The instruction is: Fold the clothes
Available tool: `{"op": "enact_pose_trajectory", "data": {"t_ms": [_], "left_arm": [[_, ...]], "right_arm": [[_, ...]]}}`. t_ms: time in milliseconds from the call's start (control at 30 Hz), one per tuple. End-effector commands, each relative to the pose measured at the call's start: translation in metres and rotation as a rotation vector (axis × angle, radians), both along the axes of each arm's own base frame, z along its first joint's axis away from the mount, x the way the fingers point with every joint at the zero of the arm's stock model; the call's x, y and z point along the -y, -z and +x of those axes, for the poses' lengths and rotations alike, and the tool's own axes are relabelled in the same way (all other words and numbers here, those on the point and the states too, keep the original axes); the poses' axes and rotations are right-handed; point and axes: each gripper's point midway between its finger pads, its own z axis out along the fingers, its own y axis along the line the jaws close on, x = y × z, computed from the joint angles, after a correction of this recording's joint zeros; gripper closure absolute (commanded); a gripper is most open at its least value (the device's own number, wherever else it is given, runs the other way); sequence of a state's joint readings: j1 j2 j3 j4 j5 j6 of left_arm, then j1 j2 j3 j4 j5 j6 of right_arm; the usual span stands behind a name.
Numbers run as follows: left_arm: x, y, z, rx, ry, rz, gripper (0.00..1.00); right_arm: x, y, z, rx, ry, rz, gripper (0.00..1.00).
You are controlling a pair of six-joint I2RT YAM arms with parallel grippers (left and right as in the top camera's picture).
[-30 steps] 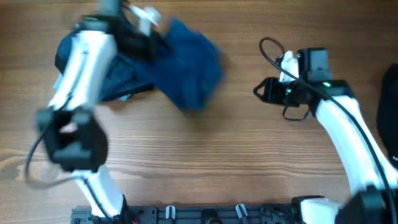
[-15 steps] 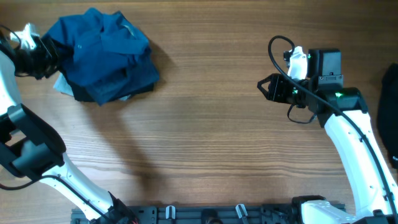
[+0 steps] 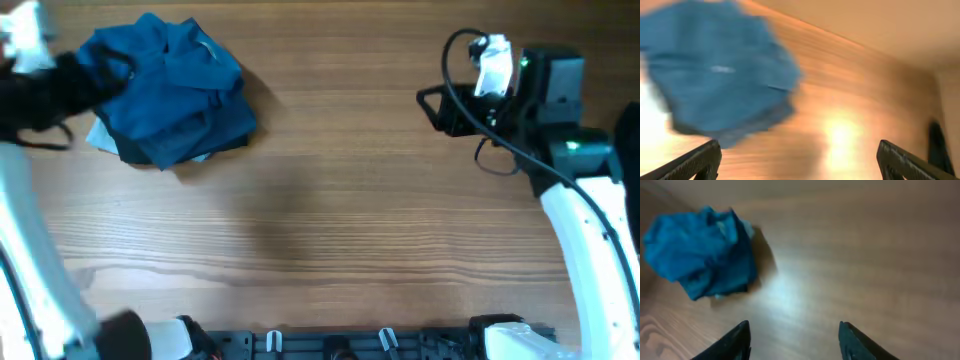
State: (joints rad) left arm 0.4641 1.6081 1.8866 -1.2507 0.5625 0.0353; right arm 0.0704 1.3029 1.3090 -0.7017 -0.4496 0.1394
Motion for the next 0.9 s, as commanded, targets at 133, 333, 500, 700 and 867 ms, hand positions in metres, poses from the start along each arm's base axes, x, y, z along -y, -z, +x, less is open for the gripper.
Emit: {"op": "enact_pose_trajectory", "data": {"t_ms": [133,333,500,700,867], "left_arm": [[0.122,-0.025,-0.096,-0.103,0.127,0.378,0.00],[0.170,-0.028,-0.114,-0.063,0.280,0.413,0.00],[0.175,-0.028,-0.111,-0.052,0.292,0.411,0.00],[0.175,-0.028,-0.111,-0.052,0.292,0.411,0.00],[0.175,-0.028,-0.111,-0.052,0.292,0.411,0.00]], "right_arm": [[0.000,-0.089,-0.054,0.254,-0.035,0.003,0.00],[0.003,-0.072,-0.091,0.139,-0.035,0.000,0.00],[0.003,-0.056,-0.090,0.014,0.024,0.067,0.01],[0.002,-0.037,-0.074,-0.086,0.058,0.097,0.00],[0.008,-0.025,-0.067,-0.108,0.097,0.047,0.00]]}}
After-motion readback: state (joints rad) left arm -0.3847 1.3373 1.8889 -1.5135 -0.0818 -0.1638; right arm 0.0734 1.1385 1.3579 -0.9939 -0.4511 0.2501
